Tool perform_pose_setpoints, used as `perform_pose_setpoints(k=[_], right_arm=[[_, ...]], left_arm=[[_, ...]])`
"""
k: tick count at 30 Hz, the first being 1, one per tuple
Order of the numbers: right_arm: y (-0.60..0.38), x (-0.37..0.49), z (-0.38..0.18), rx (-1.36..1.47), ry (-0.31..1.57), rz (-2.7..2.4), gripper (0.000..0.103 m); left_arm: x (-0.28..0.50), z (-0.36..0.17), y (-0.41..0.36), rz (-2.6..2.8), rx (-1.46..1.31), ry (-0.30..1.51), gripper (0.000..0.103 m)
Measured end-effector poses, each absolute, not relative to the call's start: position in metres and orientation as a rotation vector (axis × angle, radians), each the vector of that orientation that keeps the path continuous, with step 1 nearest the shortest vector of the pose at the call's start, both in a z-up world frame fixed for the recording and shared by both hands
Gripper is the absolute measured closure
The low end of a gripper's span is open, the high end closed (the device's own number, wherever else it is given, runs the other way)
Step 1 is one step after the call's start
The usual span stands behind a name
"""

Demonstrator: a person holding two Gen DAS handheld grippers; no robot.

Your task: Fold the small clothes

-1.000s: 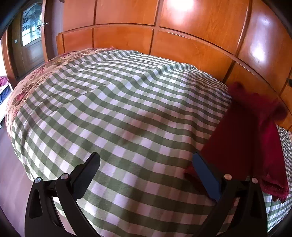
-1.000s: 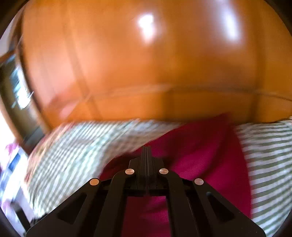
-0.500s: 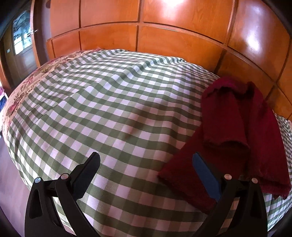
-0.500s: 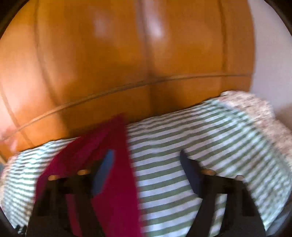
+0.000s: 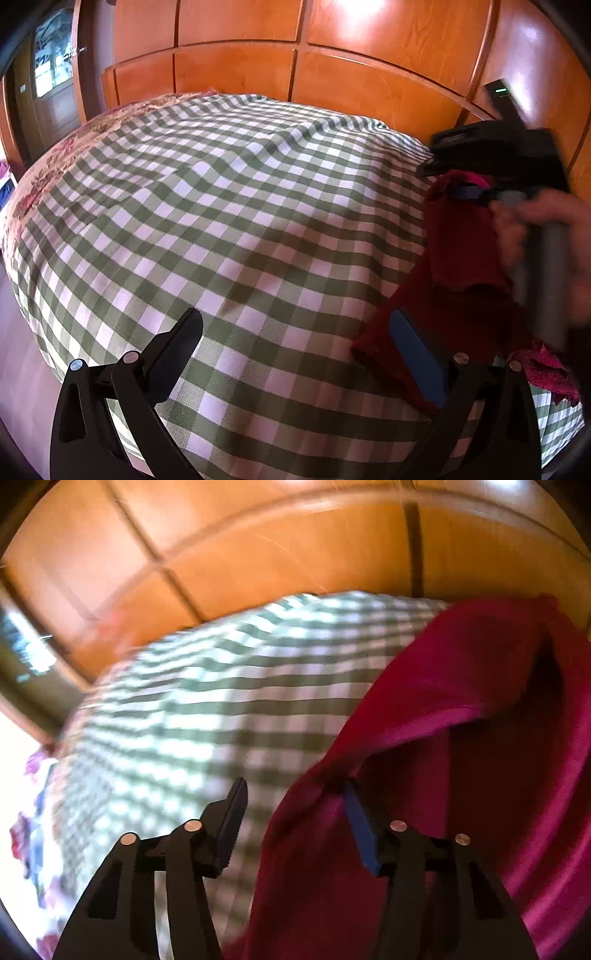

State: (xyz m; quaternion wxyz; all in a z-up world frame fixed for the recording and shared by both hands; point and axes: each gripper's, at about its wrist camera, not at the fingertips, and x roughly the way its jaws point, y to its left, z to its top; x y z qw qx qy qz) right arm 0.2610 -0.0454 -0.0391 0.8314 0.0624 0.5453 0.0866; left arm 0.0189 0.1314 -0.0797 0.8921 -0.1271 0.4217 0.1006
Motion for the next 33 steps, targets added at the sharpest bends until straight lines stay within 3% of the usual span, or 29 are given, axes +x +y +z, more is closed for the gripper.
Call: perform_pose_setpoints(k=[2,3,8,15,21,28,29,30,31,33], right_arm=[[-0.046,0.266,-0.044,0.042,1.144,0.136,0.095],[-0.055,0.263,-0.038,0.065,1.132,0.161,0.097],[-0.132,0.233,0.044,0.149,0.945,0.217,0.097],[-0.351,0.192,0.130,0.162,0.738,-0.179,0.097],[-0.510,0.179,0.115,0.052,0.779,-0.648,0.098],[-0.593,0.178,0.069,0.005,0.896,-0.891,0.097],[-0.598,0.176,0.065,0.025,0.914,-0.883,0.081],[-0.600,0.171,0.060,0.049,0.931,-0.872,0.037],[-0.598,0.164,0.058,0.078,0.920,-0.846,0.022],[-0.589,0.151,0.061,0.089,0.884,-0.786,0.017]], left_arm=[[0.018,-0.081,0.133,0.203,-0.266,0.880,0.003],[0.018,-0.082,0.133,0.202,-0.264,0.878,0.003],[0.022,-0.083,0.134,0.207,-0.263,0.873,0.003],[0.027,-0.077,0.118,0.192,-0.207,0.868,0.003],[0.032,-0.068,0.091,0.143,-0.131,0.872,0.003],[0.040,-0.068,0.064,0.094,-0.052,0.903,0.003],[0.041,-0.069,0.061,0.092,-0.036,0.907,0.003],[0.043,-0.071,0.058,0.085,-0.023,0.913,0.003],[0.044,-0.072,0.056,0.079,-0.017,0.918,0.003],[0.047,-0.077,0.053,0.076,0.000,0.930,0.006]])
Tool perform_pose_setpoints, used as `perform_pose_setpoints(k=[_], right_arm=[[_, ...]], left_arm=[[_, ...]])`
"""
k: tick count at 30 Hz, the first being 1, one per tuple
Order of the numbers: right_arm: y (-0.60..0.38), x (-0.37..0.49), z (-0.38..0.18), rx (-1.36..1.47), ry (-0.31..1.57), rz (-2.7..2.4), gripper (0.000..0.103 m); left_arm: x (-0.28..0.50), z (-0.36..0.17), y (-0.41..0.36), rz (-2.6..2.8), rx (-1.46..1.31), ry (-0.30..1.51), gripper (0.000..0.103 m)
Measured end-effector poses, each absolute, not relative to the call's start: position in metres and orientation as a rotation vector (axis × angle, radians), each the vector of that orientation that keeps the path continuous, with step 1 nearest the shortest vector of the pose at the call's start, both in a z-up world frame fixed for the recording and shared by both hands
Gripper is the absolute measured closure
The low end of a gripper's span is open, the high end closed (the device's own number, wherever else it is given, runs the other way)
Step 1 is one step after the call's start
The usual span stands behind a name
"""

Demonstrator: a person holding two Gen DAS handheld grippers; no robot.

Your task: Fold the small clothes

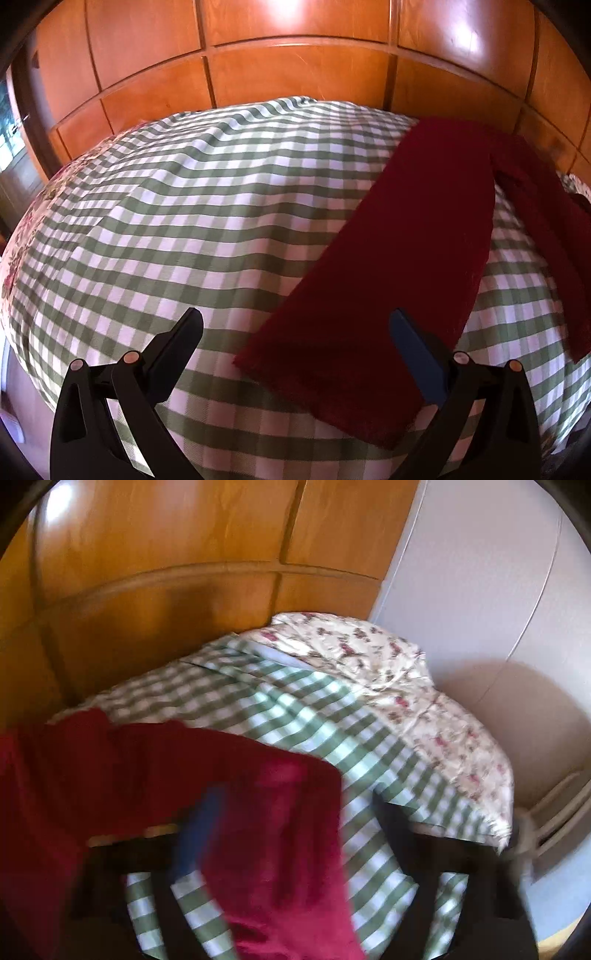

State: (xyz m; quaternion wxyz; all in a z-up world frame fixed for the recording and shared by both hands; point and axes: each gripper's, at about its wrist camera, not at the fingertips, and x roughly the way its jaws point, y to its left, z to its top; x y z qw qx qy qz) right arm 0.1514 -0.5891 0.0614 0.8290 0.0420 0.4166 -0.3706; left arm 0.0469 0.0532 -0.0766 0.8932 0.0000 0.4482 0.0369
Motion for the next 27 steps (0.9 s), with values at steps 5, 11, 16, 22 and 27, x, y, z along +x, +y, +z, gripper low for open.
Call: perform_pose_setpoints(k=[5,11,16,22,27], right_arm=[[-0.544,0.110,0.064,0.264,0.921,-0.507,0.017],[-0.464,0.062,0.030,0.561,1.039,-0.094,0.027],[-0.424,0.043,-0.002,0.730,1.092,0.045,0.033],[-0.426,0.030,0.011,0.680,1.001,0.001,0.092],[-0.453,0.027,0.042,0.440,0.929,-0.194,0.094]], left_arm=[[0.054,-0.085,0.048,0.008,0.007,0.934,0.052],[0.081,-0.072,0.072,0.059,0.005,0.901,0.096],[0.112,-0.047,0.126,0.266,-0.098,0.871,0.088],[0.094,-0.007,0.111,0.086,-0.266,0.769,0.053],[0.093,-0.021,0.022,-0.339,-0.331,0.898,0.055]])
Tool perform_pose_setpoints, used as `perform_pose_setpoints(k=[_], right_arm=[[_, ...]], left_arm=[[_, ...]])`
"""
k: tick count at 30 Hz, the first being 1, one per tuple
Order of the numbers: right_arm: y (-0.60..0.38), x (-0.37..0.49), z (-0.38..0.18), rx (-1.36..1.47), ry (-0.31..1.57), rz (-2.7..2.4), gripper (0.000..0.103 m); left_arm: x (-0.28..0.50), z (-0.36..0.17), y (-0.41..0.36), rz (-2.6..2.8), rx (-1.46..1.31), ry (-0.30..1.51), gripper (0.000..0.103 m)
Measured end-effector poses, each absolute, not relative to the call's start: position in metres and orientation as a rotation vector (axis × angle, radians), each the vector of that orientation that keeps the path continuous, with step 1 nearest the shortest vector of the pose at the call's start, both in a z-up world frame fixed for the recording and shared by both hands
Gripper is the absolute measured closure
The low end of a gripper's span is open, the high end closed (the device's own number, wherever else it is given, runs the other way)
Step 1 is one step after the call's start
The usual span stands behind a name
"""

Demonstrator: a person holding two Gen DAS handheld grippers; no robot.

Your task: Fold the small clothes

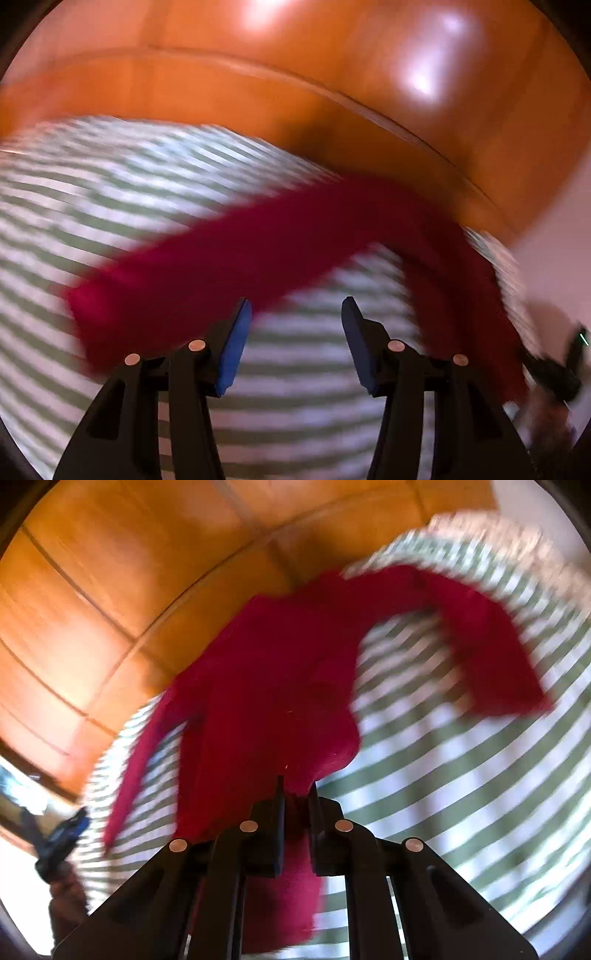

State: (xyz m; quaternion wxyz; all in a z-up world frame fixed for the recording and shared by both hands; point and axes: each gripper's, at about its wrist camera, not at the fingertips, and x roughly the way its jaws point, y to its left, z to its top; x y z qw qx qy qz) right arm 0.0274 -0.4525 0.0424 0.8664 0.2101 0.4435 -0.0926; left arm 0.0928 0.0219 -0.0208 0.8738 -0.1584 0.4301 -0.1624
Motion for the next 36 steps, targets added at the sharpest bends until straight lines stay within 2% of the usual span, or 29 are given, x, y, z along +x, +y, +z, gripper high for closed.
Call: perform_pose_setpoints(k=[4,7,10,11,12,16,23,31,36], right_arm=[[-0.469,0.034,0.042,0.207,0.956,-0.352,0.094],[-0.474,0.042,0.025,0.153,0.991,-0.384,0.094],[-0.493,0.045,0.006,0.156,1.026,-0.383,0.094],[-0.495,0.045,0.002,0.156,1.032,-0.381,0.094],[-0.496,0.046,-0.001,0.157,1.038,-0.380,0.094],[-0.491,0.047,-0.001,0.146,1.041,-0.363,0.094],[-0.450,0.039,0.013,0.172,1.026,-0.208,0.094],[-0.345,0.012,-0.001,0.150,1.094,0.077,0.094],[-0.337,-0.006,-0.001,0.048,1.126,0.074,0.095]], left_arm=[[0.092,-0.038,-0.059,-0.559,-0.323,1.003,0.055],[0.095,-0.053,-0.104,-0.615,-0.302,1.066,0.047],[0.103,-0.068,-0.132,-0.633,-0.320,1.119,0.050],[0.106,-0.072,-0.140,-0.632,-0.312,1.131,0.070],[0.107,-0.075,-0.144,-0.648,-0.310,1.146,0.098],[0.103,-0.056,-0.139,-0.657,-0.310,1.094,0.099],[0.086,-0.026,-0.042,-0.547,-0.249,0.994,0.099],[0.038,-0.041,0.069,-0.334,-0.274,1.005,0.101],[0.011,-0.055,0.073,-0.315,-0.332,1.019,0.100]])
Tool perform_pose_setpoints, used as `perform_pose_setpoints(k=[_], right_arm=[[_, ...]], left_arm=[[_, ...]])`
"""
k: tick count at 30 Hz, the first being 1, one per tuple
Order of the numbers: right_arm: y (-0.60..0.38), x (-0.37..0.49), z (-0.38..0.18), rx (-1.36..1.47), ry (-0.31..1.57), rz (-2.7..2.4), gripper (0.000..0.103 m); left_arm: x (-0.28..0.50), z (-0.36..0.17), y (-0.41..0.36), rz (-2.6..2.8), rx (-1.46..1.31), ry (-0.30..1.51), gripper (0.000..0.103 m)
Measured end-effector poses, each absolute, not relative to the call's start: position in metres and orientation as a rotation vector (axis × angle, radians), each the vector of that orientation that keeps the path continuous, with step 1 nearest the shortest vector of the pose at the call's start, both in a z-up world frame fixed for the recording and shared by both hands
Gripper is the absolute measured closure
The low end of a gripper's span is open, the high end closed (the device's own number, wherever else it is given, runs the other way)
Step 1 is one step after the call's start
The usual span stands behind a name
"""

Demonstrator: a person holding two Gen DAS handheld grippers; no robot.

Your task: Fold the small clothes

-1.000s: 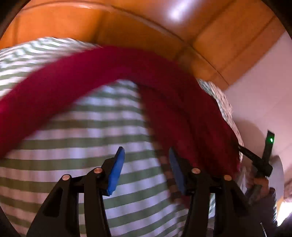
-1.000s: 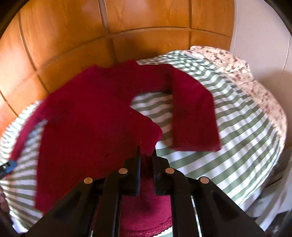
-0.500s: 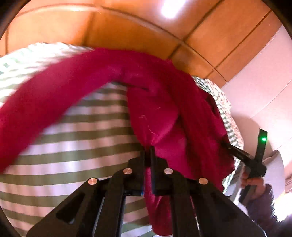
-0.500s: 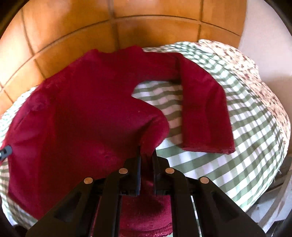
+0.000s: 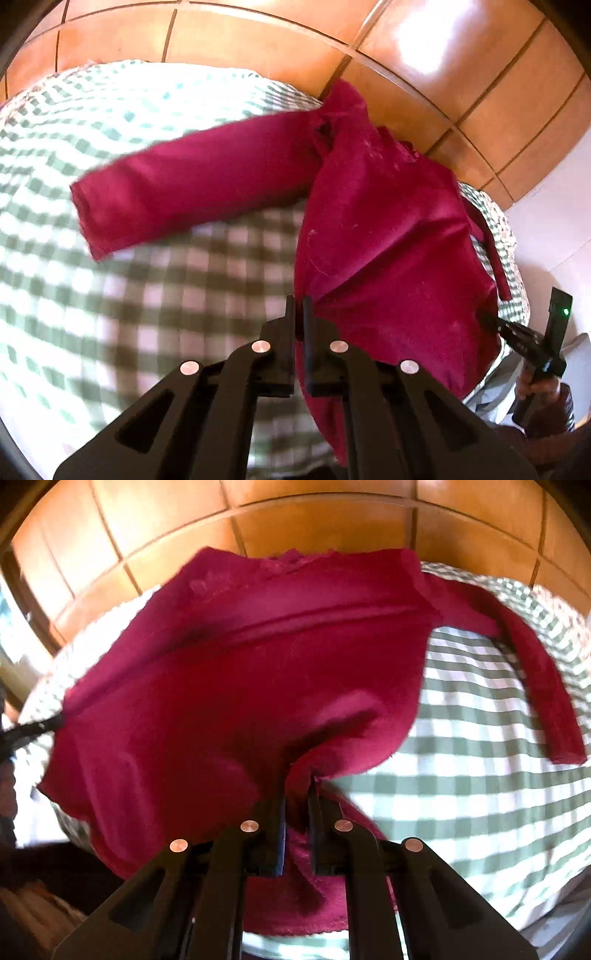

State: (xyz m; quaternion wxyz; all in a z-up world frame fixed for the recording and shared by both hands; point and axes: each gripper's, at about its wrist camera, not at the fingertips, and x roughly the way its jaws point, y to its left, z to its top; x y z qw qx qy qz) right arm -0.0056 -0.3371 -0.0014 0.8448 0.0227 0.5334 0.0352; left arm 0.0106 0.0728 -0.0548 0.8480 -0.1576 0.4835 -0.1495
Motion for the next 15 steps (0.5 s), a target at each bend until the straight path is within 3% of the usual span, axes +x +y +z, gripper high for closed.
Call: perform_pose_setpoints(k=[4,6,7,11,15], right_arm=[[-0.362,-0.015,0.001,0.010,1.157,-0.017,0.095],[-0.369,-0.016,0.004,0.020,1.164,0.003,0.094],[-0.369,-0.017,0.007,0.031,1.155,-0.004,0.093],[-0.377,-0.014,0.022,0.077,1.079,-0.075,0.059],[-0.367,0.003,0.038,0.089,1.007,-0.075,0.052]], left_arm=[[0.013,-0.056,0.060,-0.332,-0.341,1.011,0.090],[0.019,-0.052,0.071,-0.292,-0.366,0.983,0.062],[0.021,-0.049,0.081,-0.246,-0.370,0.965,0.057],[0.040,-0.041,0.130,0.004,-0.378,0.918,0.048],[0.063,-0.048,0.167,0.147,-0.361,0.920,0.041]])
